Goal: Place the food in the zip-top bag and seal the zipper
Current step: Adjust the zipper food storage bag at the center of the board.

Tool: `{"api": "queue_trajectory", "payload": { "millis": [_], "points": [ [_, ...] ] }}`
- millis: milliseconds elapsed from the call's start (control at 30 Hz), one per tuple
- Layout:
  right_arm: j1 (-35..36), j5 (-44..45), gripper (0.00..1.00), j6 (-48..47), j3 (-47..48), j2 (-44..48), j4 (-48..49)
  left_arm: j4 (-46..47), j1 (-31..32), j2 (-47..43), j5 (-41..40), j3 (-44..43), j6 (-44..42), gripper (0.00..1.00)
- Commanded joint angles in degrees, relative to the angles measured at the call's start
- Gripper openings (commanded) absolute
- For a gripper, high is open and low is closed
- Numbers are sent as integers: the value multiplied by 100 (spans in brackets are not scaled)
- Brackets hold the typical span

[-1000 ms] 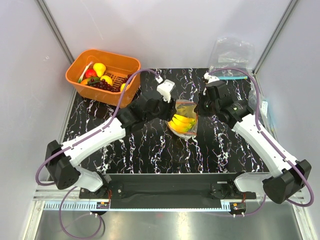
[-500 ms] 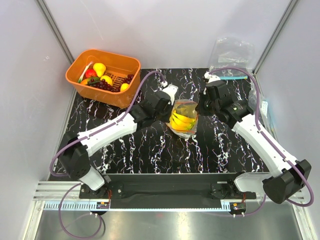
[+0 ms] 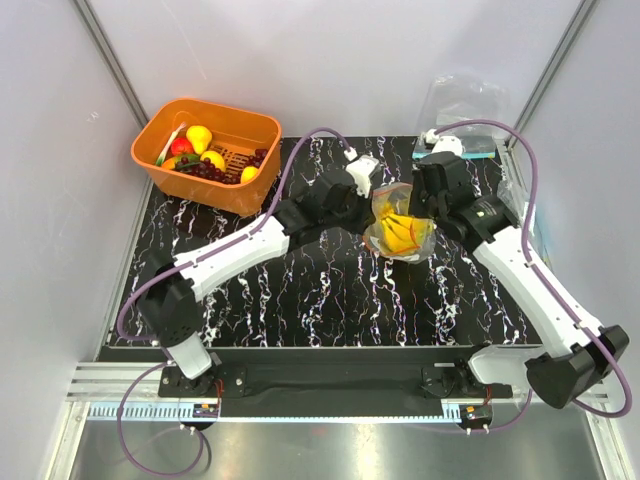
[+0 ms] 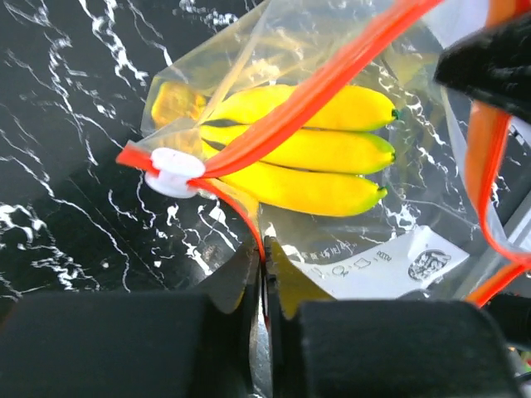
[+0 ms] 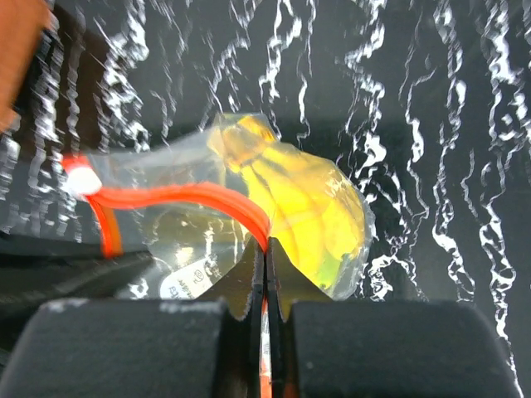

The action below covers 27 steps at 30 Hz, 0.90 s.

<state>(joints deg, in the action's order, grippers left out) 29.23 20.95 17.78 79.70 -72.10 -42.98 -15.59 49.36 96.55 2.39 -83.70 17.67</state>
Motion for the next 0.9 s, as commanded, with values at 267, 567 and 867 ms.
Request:
{"api": "queue_trajectory", "payload": {
  "millis": [267, 567, 867],
  "points": [
    [39, -645, 0, 33, -992, -806, 704, 286, -814, 321, 123, 690, 238, 14],
    [39, -486, 0, -100, -254, -692, 466, -233, -1068, -601, 5, 285, -79, 64],
    [39, -285, 0, -73, 133, -446, 440, -954, -2386, -919, -54, -330, -124, 78]
  ]
}}
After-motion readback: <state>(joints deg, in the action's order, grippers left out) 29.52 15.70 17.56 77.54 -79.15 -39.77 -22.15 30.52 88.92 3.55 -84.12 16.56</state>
